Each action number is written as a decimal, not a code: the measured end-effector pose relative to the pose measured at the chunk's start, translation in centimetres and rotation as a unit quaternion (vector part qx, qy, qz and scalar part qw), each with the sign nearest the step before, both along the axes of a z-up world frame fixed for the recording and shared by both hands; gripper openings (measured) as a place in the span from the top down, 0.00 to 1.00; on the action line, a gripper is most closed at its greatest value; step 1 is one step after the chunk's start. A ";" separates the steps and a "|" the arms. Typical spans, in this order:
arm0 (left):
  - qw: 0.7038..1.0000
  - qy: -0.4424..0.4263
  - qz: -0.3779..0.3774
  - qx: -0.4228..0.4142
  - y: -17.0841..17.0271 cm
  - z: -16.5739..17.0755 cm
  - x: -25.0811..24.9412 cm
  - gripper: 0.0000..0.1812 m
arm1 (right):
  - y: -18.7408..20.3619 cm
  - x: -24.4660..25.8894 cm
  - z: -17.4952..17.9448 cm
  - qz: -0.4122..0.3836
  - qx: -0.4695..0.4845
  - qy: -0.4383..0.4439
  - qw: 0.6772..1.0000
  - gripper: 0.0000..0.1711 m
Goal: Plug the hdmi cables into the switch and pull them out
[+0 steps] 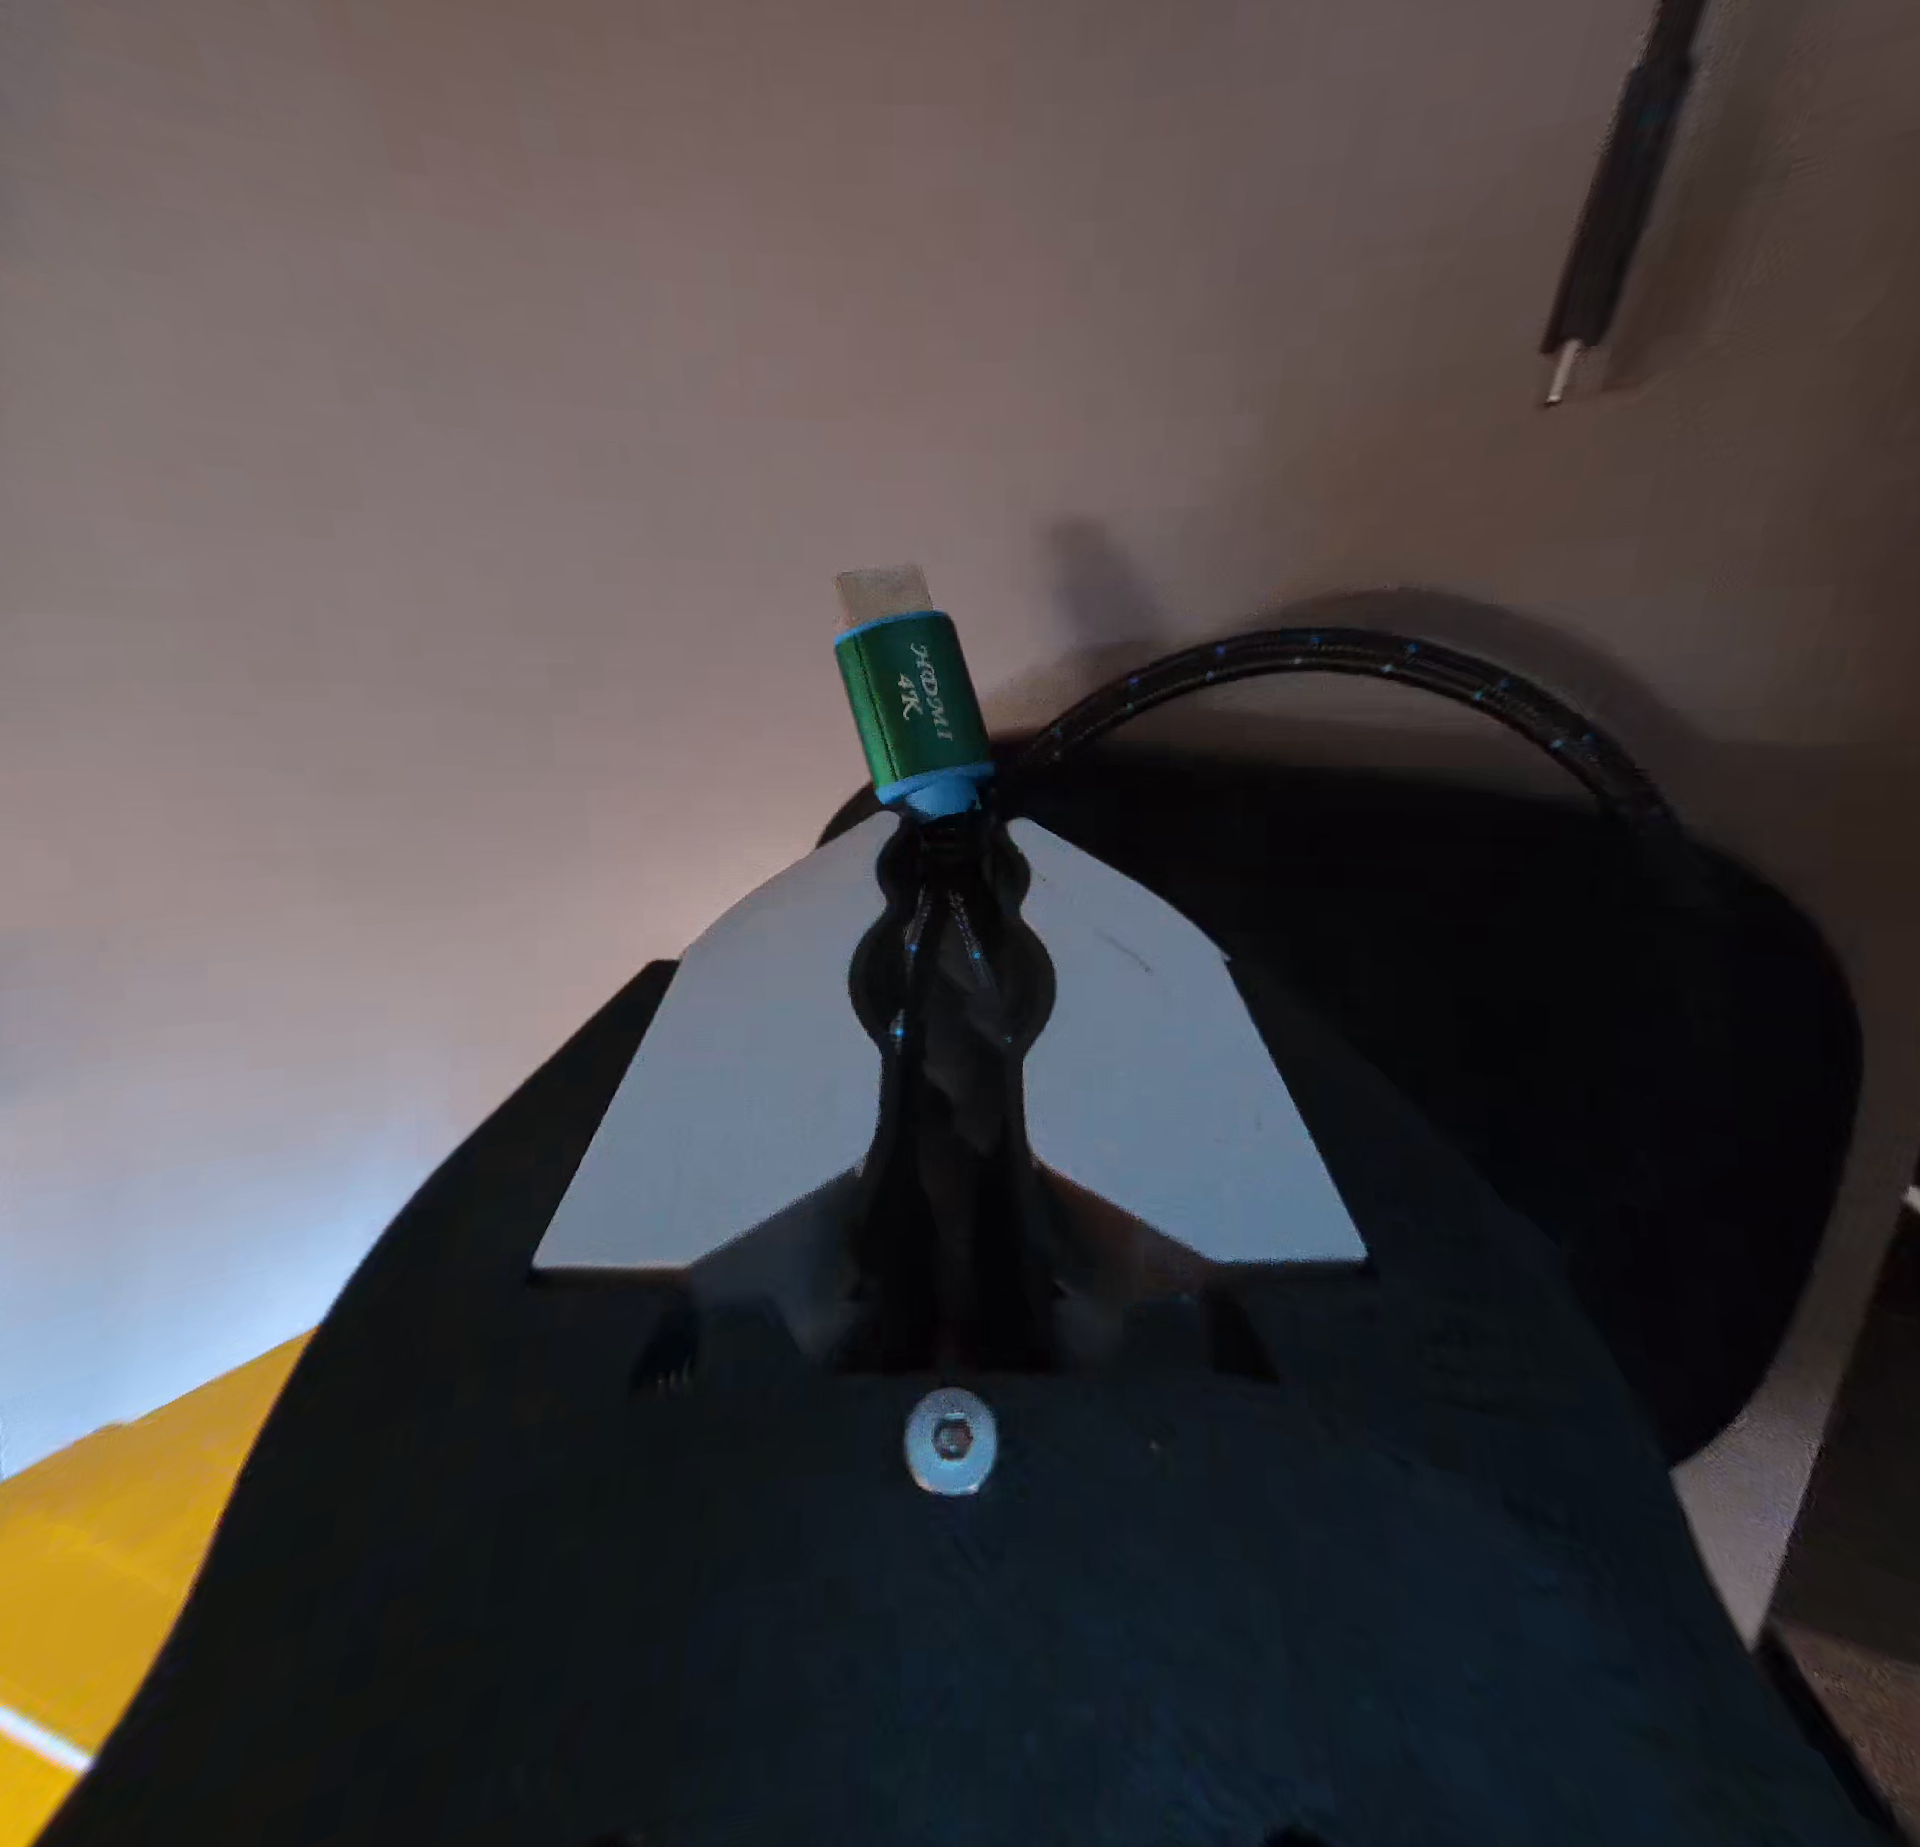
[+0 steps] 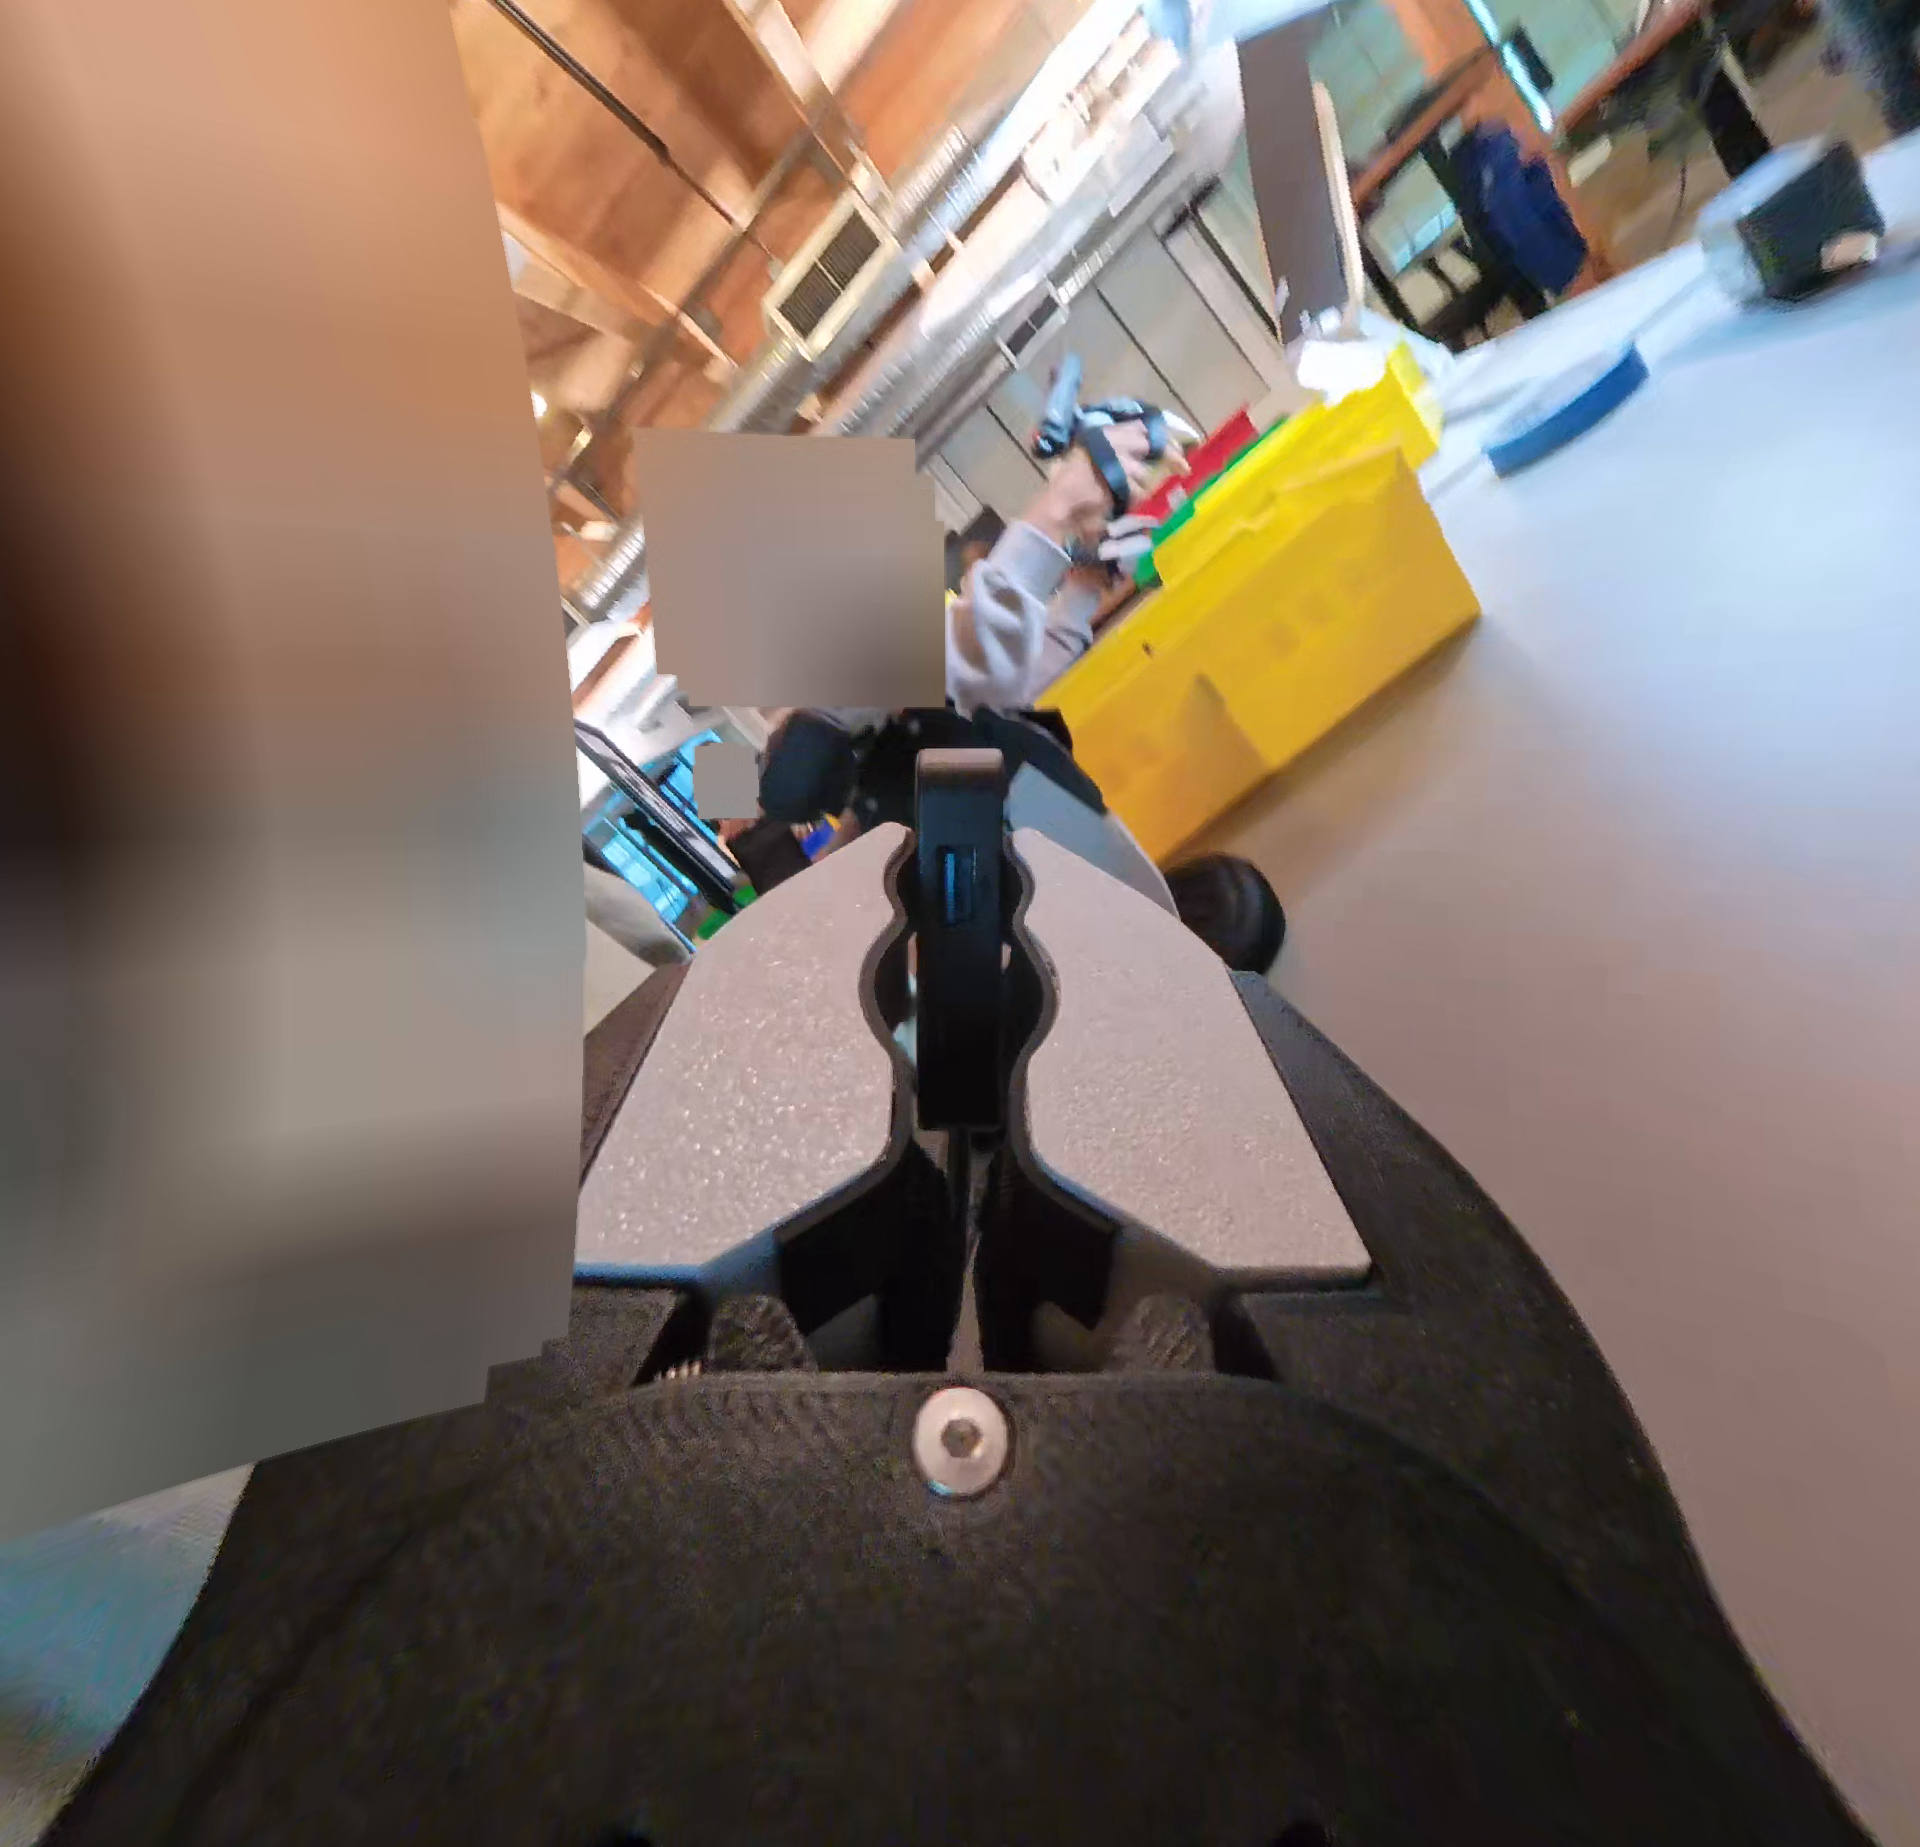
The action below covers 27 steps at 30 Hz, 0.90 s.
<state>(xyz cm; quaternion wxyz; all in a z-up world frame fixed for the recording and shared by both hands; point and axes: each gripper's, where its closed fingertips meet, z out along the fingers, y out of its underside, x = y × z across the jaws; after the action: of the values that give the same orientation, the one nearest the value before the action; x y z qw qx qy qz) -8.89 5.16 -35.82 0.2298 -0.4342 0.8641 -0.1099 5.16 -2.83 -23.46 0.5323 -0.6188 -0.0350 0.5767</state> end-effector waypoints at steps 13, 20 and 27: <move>0.979 -0.164 0.112 0.048 1.2 3.1 0.2 0.77 | 0.8 -0.8 -3.9 -0.039 -0.047 -0.066 0.996 0.92; 0.956 -0.173 0.218 -0.090 0.2 2.6 2.2 0.73 | 0.9 -0.8 -4.1 -0.047 -0.046 -0.066 0.996 0.92; 0.965 -0.139 0.216 -0.048 0.4 0.5 1.9 0.81 | 1.2 -0.3 -4.4 -0.058 -0.063 -0.050 0.995 0.92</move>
<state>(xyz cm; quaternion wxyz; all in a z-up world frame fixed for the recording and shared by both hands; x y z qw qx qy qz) -6.96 5.52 -35.33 0.3449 -0.6017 0.7027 -0.1586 4.82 -1.62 -27.84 0.5223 -0.6801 0.0110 0.5143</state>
